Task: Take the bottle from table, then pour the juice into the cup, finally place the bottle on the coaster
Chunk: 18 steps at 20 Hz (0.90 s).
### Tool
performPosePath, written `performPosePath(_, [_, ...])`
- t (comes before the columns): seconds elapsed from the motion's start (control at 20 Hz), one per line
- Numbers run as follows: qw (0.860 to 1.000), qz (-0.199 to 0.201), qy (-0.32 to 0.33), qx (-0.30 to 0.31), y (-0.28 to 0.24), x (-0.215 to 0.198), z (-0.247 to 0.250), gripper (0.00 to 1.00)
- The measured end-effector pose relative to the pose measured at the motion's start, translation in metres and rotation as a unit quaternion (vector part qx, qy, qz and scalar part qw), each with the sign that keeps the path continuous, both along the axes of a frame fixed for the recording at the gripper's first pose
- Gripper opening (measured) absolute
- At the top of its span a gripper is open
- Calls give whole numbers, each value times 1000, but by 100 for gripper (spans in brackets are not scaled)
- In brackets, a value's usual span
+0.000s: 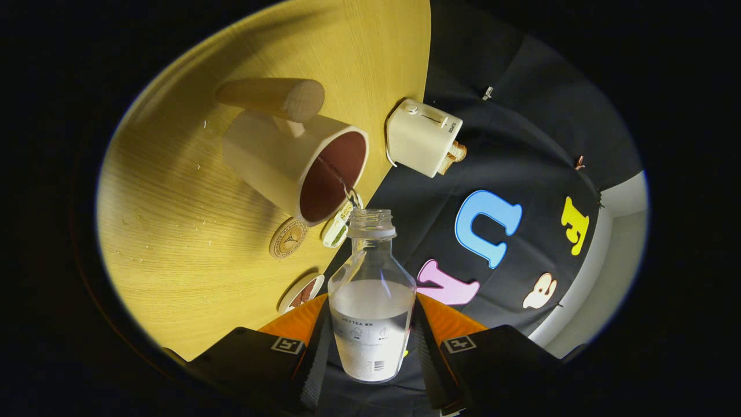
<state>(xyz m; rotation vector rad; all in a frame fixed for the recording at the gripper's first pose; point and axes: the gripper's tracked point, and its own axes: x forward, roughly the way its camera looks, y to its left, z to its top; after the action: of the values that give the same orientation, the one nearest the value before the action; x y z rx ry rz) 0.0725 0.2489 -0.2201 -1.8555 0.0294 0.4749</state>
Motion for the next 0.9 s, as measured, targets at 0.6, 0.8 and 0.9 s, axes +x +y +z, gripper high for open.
performPosePath(0.6, [995, 77, -36, -56, 12, 7, 8, 72])
performPosePath(0.8, [991, 103, -51, -73, 17, 10, 14, 72])
performPosePath(0.9, [988, 117, -60, -86, 22, 12, 16, 72])
